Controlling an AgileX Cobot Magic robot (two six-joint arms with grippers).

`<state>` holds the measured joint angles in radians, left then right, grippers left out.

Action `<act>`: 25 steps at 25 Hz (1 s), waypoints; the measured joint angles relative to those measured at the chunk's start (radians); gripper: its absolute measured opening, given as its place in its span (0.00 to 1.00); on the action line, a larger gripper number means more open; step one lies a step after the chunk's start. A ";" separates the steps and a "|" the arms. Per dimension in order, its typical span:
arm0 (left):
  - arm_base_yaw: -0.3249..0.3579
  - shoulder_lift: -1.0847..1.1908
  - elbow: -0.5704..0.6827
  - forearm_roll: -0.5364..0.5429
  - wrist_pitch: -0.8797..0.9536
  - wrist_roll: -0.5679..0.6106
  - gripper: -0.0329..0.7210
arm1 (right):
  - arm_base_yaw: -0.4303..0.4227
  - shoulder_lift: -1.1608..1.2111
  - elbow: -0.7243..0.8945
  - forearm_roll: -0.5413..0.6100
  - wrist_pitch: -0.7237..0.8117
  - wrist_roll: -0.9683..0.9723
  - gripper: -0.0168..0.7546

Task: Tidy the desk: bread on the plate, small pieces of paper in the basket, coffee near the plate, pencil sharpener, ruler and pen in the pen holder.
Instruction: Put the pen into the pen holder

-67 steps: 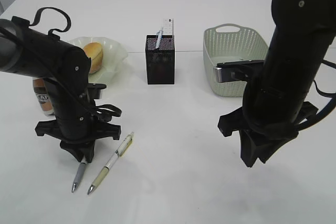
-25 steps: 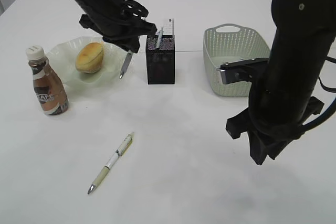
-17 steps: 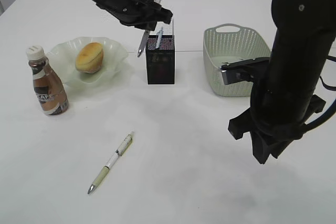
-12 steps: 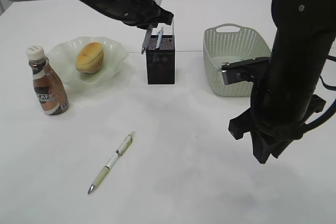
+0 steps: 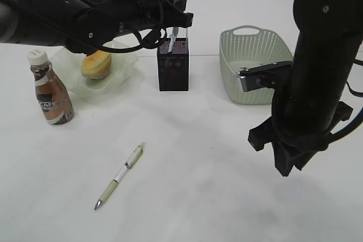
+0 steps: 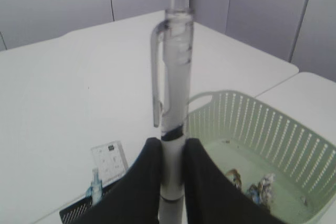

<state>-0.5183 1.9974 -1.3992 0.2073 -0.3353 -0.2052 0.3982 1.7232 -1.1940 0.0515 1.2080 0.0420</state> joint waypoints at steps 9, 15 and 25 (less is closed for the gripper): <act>0.048 0.094 0.000 -0.047 -0.239 0.006 0.13 | 0.000 0.000 0.000 -0.010 0.002 0.000 0.33; 0.063 0.168 -0.042 -0.073 -0.271 0.006 0.13 | 0.000 0.000 0.000 -0.010 0.004 0.000 0.33; 0.063 0.268 -0.154 -0.073 -0.265 0.006 0.13 | 0.000 0.000 0.000 -0.012 0.004 0.000 0.33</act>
<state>-0.4558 2.2658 -1.5530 0.1343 -0.6001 -0.1988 0.3982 1.7232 -1.1940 0.0391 1.2123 0.0420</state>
